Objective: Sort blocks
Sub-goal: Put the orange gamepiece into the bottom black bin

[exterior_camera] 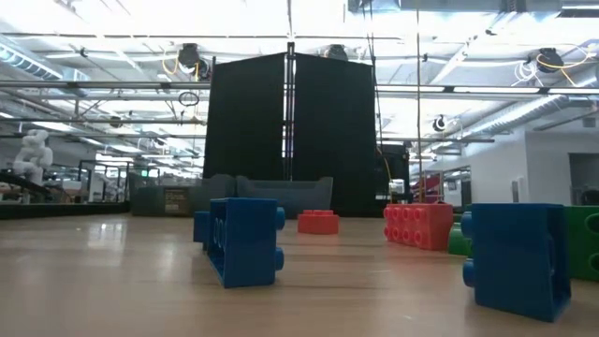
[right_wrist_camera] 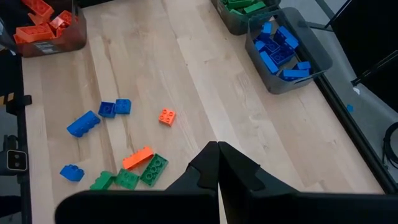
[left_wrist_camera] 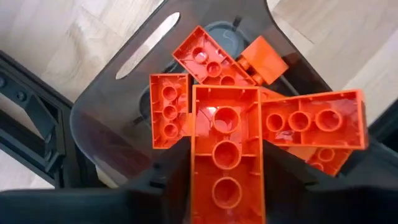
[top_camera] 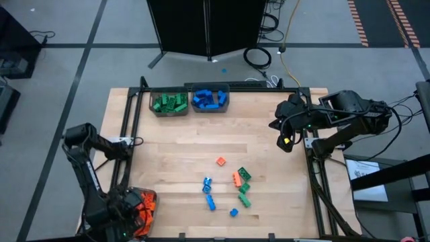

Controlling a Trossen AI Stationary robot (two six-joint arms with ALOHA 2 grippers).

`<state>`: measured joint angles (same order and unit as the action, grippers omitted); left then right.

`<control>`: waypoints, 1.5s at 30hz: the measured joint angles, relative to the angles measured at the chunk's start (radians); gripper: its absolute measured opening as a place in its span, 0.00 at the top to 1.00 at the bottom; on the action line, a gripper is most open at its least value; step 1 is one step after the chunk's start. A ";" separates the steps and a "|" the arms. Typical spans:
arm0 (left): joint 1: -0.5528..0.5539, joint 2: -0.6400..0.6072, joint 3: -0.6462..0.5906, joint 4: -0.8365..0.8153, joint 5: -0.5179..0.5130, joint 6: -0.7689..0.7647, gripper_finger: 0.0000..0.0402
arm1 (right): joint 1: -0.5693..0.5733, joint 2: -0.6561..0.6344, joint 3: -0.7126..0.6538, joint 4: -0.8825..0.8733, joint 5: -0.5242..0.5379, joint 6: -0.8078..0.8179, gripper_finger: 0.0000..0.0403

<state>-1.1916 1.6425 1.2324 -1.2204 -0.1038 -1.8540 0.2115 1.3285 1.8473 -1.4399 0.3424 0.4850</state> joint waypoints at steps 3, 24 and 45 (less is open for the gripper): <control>0.000 0.007 0.000 0.000 0.000 0.000 0.43 | 0.000 0.000 0.000 0.000 0.000 0.000 1.00; 0.447 -0.105 0.003 0.125 -0.681 0.292 0.23 | 0.000 0.000 0.000 0.000 0.000 0.000 1.00; 0.892 0.293 0.003 0.981 -0.673 1.029 0.23 | 0.000 0.000 0.000 -0.001 -0.005 0.001 1.00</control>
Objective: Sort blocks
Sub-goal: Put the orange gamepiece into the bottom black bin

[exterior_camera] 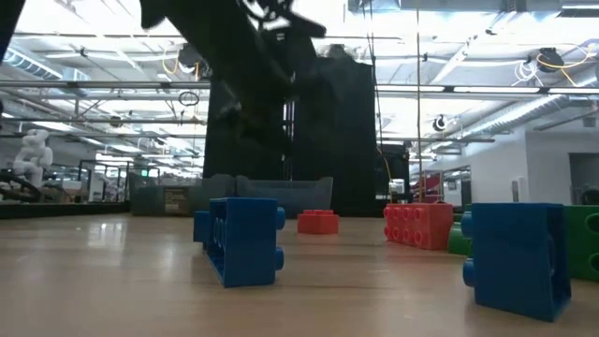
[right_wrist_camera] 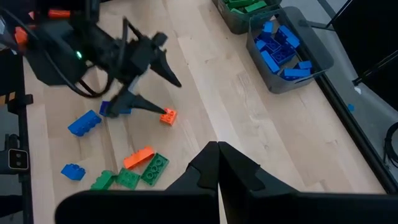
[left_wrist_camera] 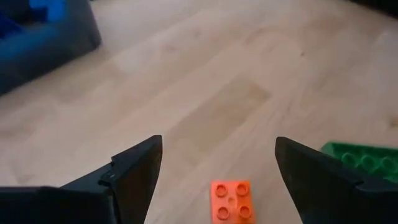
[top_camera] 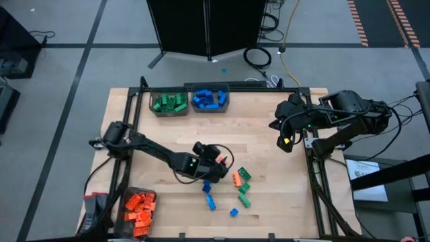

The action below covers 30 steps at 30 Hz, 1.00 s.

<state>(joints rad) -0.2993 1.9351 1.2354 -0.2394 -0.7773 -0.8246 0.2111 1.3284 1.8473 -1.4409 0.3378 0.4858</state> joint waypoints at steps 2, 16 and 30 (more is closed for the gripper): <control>0.001 0.033 0.000 0.017 0.002 0.001 0.23 | 0.000 0.000 0.000 0.000 0.000 0.000 1.00; 0.013 0.198 0.005 0.052 0.160 -0.066 0.26 | 0.000 0.000 0.000 -0.001 -0.005 0.007 1.00; 0.017 0.182 0.002 0.053 0.218 -0.086 0.69 | 0.000 0.000 0.000 -0.007 -0.005 0.017 1.00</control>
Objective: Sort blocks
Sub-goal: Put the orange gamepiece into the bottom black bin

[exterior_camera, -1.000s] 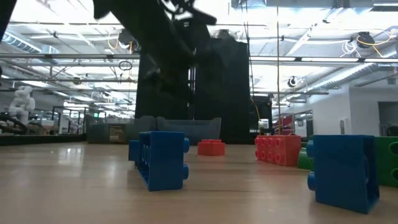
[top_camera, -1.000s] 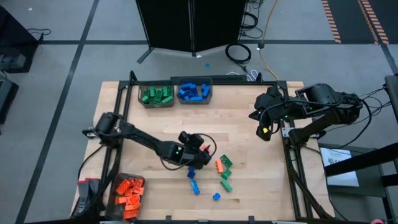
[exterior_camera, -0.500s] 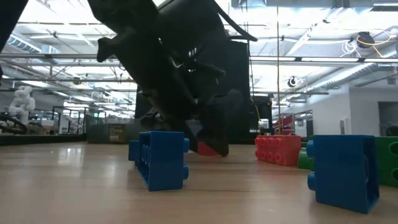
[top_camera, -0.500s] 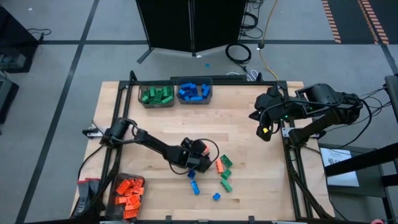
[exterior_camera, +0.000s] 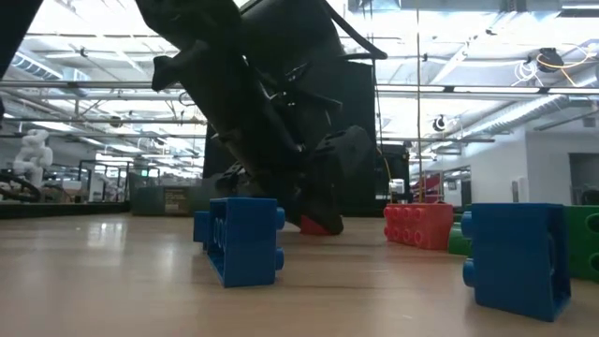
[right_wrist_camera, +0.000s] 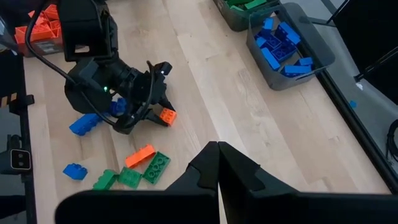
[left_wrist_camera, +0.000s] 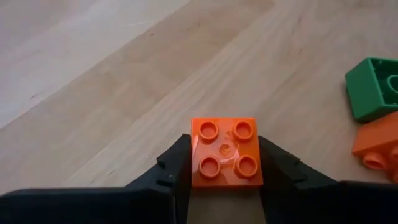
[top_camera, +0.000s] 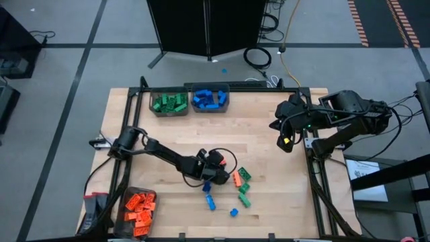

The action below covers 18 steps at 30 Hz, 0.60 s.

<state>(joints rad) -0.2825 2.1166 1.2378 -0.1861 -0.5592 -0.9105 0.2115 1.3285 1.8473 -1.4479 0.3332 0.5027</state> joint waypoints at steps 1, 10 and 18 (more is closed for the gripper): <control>0.000 -0.012 -0.002 -0.003 0.005 0.004 0.69 | 0.000 0.000 0.000 0.000 0.000 0.001 1.00; 0.008 -0.181 -0.005 -0.069 -0.009 0.075 0.69 | 0.000 0.000 0.000 0.003 0.000 -0.015 1.00; -0.008 -0.415 -0.004 -0.284 -0.013 0.158 0.69 | 0.000 0.000 0.000 0.010 0.005 -0.017 1.00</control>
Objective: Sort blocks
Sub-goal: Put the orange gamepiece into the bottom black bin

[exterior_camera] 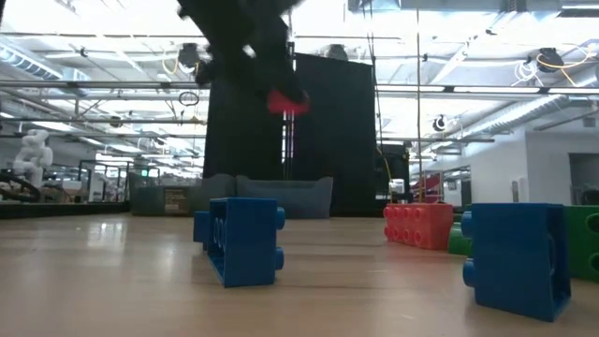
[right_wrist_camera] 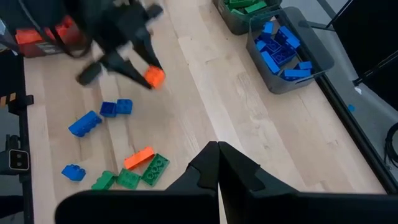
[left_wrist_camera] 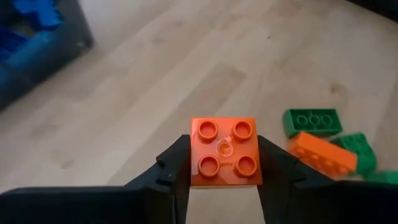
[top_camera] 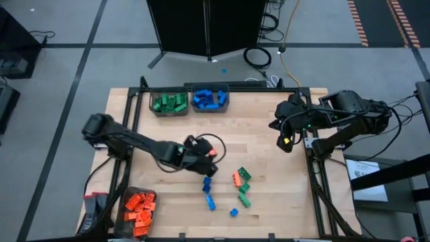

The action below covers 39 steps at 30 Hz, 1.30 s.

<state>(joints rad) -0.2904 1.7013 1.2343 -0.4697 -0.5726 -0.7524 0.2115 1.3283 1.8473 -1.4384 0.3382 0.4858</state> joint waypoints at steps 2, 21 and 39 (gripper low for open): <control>-0.018 -0.065 0.000 -0.087 0.013 -0.015 0.69 | 0.000 0.000 0.000 0.003 0.000 0.002 1.00; -0.589 -0.338 0.000 -0.701 0.266 -0.765 0.69 | 0.000 0.000 0.000 0.024 0.000 -0.011 1.00; -0.982 -0.165 0.000 -0.486 0.495 -1.109 0.69 | 0.000 0.000 0.000 0.075 0.000 -0.017 1.00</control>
<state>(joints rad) -1.2723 1.5358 1.2345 -0.9558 -0.0778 -1.8612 0.2115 1.3281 1.8473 -1.3636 0.3386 0.4686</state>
